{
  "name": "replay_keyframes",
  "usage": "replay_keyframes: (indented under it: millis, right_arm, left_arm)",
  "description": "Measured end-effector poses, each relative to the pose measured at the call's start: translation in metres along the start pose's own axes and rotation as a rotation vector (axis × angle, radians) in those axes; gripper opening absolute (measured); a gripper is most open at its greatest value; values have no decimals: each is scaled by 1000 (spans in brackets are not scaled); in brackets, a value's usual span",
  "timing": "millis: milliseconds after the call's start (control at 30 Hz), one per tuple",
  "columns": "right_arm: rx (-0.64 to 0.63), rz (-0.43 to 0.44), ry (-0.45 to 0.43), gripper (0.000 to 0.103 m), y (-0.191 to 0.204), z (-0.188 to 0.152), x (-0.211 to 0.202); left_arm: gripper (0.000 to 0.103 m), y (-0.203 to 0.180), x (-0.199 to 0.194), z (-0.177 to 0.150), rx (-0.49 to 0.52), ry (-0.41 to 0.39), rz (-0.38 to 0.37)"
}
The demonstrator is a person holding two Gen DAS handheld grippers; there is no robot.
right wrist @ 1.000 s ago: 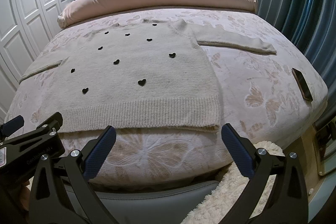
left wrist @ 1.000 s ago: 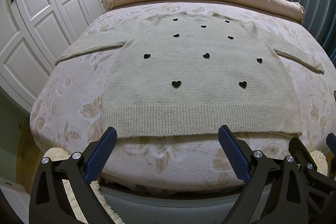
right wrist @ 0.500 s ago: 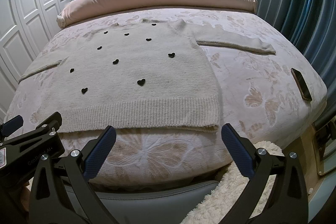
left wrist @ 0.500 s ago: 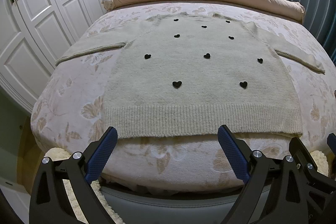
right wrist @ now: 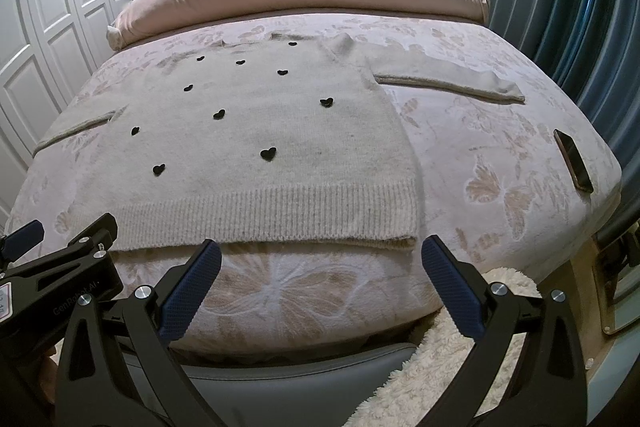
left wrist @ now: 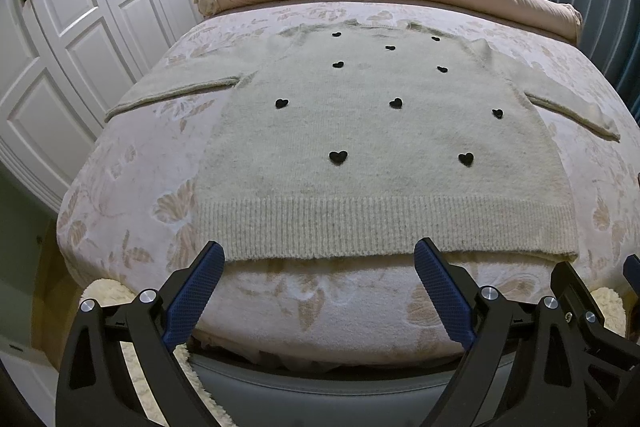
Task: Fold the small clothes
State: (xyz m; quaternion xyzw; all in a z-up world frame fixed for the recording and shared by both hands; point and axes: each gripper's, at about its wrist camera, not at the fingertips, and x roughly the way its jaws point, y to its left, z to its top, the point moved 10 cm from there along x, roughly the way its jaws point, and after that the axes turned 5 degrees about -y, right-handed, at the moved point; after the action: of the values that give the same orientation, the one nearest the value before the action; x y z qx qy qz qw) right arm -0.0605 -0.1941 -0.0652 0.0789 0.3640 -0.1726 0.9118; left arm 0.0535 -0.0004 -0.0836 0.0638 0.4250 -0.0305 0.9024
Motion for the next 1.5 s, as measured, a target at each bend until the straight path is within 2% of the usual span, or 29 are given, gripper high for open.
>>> replay_keyframes:
  millis: [1100, 1500]
  right_arm:
    - [-8, -13, 15, 98, -2, -6, 5]
    - [1, -12, 54, 98, -2, -7, 21]
  left_arm:
    - [91, 3, 6, -5, -3, 13, 0]
    - [91, 0, 19, -3, 6, 41, 12]
